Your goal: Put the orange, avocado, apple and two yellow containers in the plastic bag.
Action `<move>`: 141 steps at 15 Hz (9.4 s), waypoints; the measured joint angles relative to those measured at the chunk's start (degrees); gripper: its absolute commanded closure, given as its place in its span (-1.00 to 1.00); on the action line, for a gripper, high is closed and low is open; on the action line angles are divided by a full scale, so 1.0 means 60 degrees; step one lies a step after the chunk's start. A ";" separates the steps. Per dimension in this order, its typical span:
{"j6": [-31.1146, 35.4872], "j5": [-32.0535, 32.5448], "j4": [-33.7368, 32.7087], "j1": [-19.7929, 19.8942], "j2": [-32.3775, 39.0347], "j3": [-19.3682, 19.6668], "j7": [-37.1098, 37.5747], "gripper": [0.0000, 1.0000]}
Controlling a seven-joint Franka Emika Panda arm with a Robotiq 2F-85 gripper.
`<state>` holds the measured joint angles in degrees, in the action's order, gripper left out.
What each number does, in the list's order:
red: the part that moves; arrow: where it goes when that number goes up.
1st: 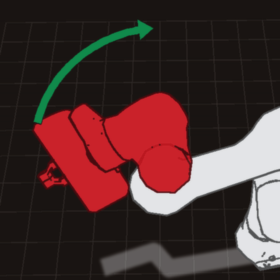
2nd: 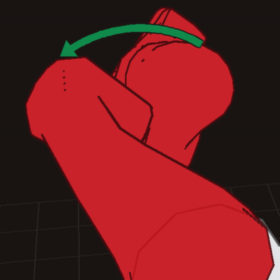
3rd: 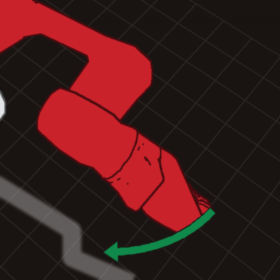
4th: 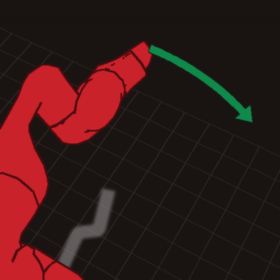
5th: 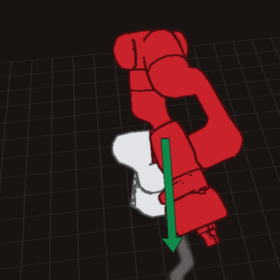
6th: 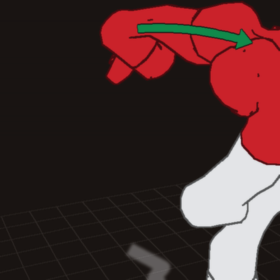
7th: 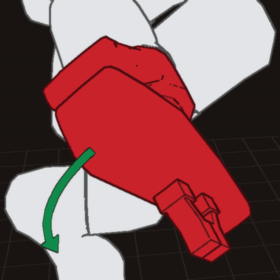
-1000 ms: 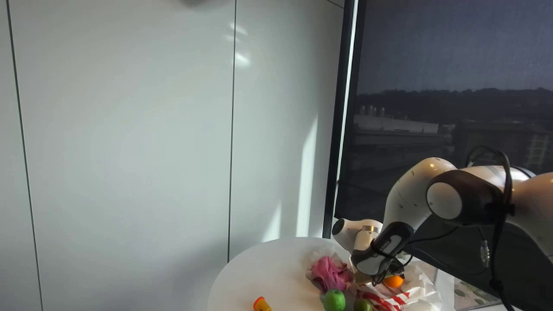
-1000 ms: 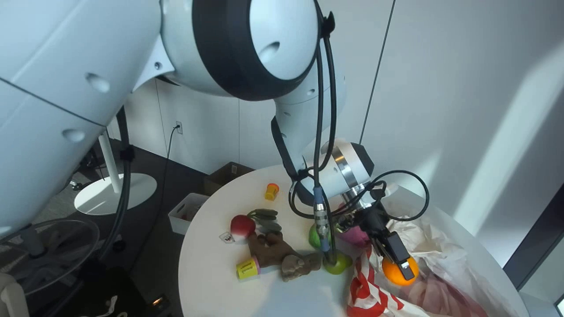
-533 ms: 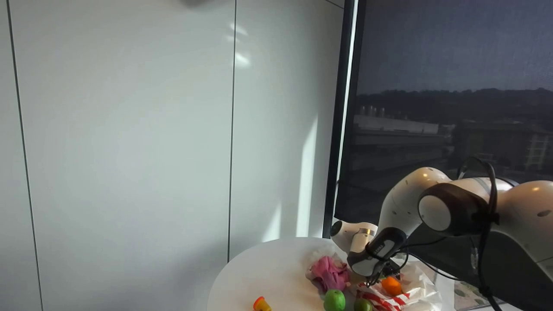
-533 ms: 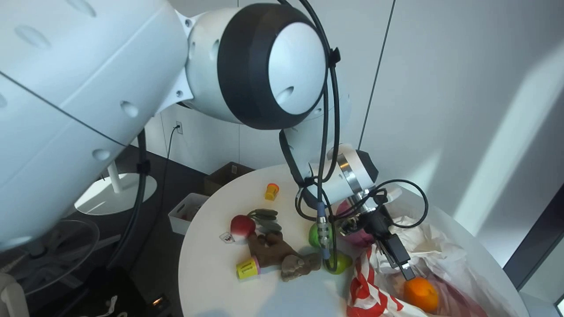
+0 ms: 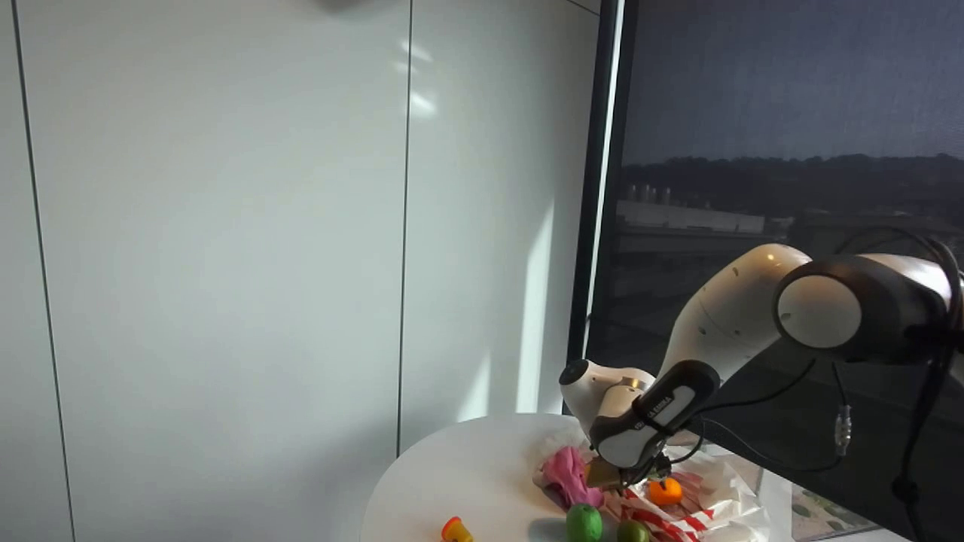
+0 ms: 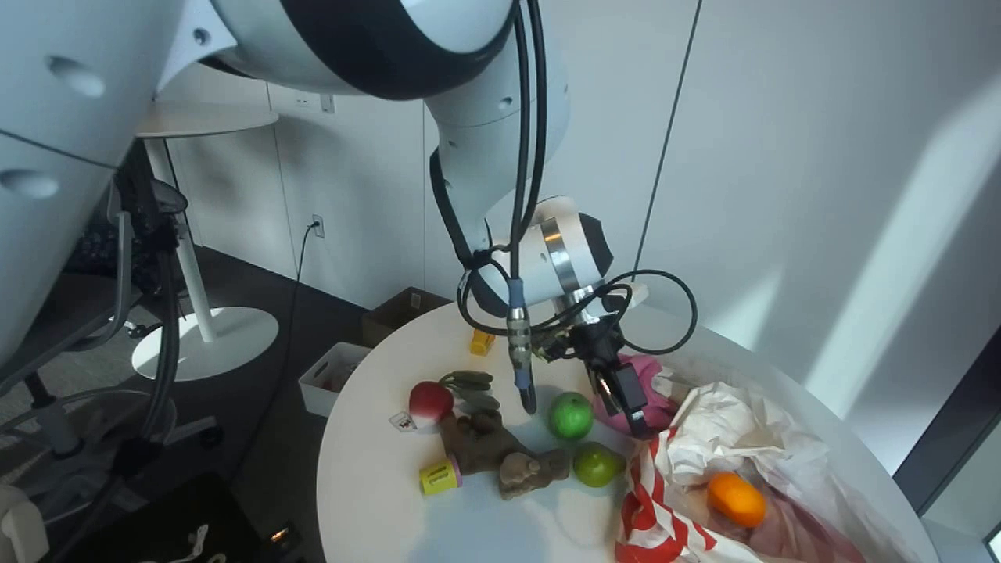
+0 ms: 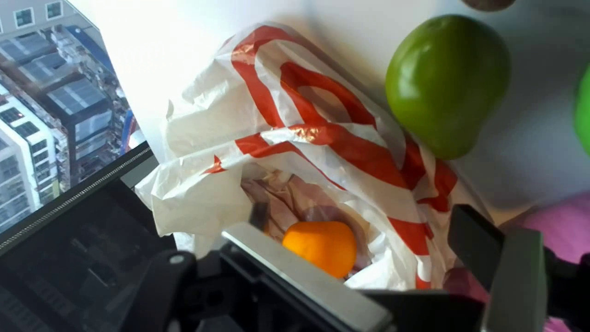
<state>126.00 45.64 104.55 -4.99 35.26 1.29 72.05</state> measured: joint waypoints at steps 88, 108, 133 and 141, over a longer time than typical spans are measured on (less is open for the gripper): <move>0.0156 -0.4506 0.0427 -0.0421 0.0265 0.0683 -0.3401 -1.00; 0.4236 -0.5912 0.0538 -0.1155 0.1278 0.1857 -0.5089 0.07; 0.1894 -0.1767 -0.1295 -0.2603 0.2689 0.5267 0.1244 -1.00; 0.0837 -0.0886 -0.0475 -0.2604 0.0320 0.3847 0.1138 -1.00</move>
<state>131.02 40.32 101.70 -20.62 37.18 24.37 78.87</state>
